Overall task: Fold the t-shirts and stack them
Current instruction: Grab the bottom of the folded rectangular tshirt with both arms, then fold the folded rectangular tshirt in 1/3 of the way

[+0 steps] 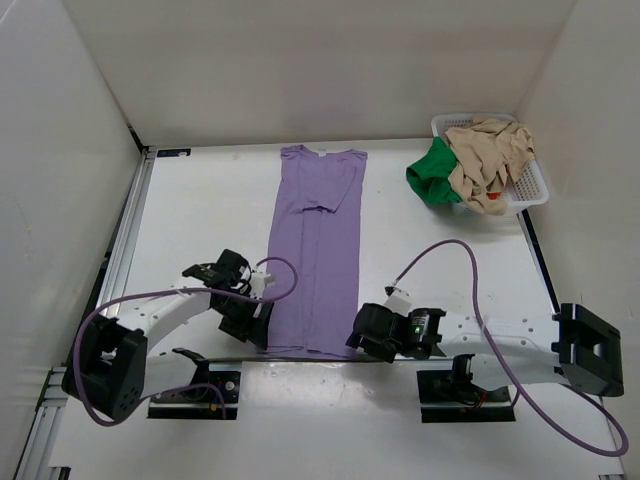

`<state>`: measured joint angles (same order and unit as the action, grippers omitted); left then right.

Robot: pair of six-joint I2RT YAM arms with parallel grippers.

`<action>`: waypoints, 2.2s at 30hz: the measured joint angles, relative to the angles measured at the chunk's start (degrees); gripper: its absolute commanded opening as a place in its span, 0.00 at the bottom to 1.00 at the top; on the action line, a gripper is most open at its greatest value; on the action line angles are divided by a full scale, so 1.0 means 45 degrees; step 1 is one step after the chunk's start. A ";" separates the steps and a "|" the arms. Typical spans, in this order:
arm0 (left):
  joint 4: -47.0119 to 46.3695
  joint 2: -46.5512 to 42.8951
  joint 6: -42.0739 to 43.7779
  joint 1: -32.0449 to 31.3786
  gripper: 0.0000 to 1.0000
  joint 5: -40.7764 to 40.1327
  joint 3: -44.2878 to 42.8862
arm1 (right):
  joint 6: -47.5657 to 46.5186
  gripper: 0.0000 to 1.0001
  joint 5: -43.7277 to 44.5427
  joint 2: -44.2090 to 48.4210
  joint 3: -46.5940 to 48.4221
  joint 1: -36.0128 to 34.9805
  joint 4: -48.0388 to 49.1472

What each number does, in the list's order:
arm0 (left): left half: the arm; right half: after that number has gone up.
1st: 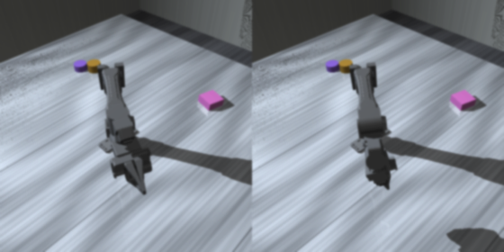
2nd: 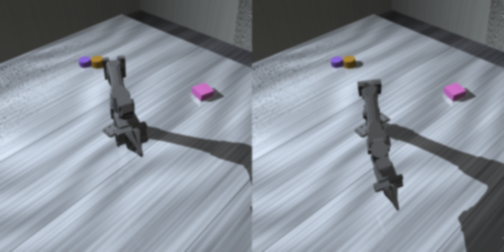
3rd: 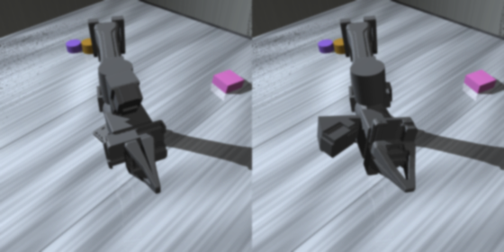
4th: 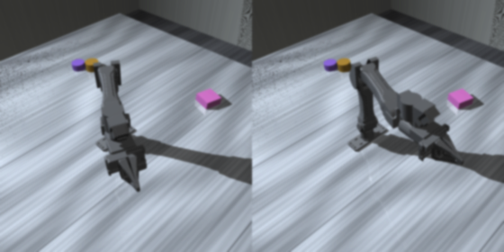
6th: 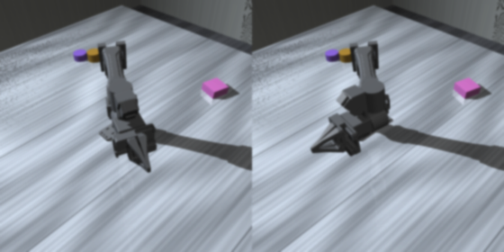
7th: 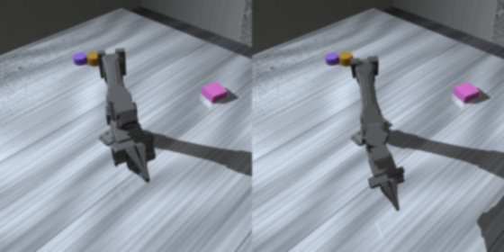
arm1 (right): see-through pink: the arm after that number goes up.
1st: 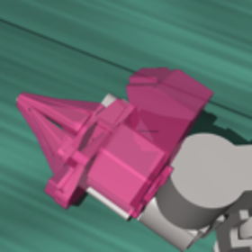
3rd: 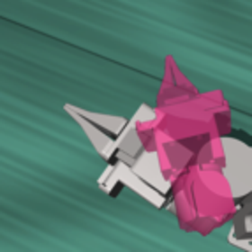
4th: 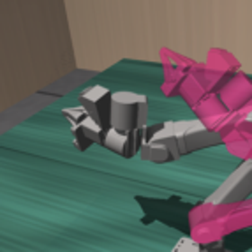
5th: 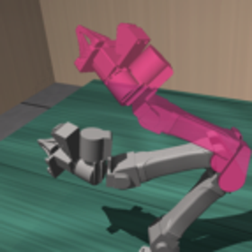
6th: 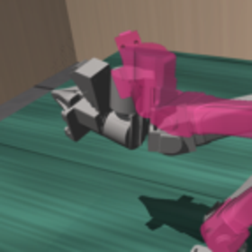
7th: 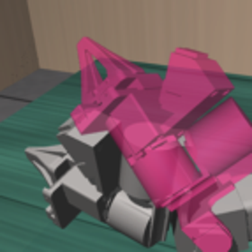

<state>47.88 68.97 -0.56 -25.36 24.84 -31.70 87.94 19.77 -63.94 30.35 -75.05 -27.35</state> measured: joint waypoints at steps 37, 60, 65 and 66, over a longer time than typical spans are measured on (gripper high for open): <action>-0.1690 0.1103 -0.0058 -0.0151 0.10 0.1185 -0.1855 | -0.0782 0.00 -0.0520 0.0024 0.0826 0.1511 0.0942; -0.1685 0.7538 0.0015 0.2361 0.10 -0.0019 -1.0817 | -1.0355 0.00 -0.5090 -0.7689 0.9224 1.0287 0.0481; -0.1549 0.9287 0.0029 0.2409 0.10 0.0063 -1.2444 | -1.0346 0.00 -0.5450 -0.8650 1.0117 1.0613 0.0500; -0.1540 0.9617 0.0029 0.2458 0.10 0.0151 -1.2735 | -1.0341 0.00 -0.5513 -0.8942 1.0482 1.0705 0.0476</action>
<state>40.95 112.25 -0.43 -14.31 25.52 -89.01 41.41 -5.04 -104.18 77.52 -26.87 -25.21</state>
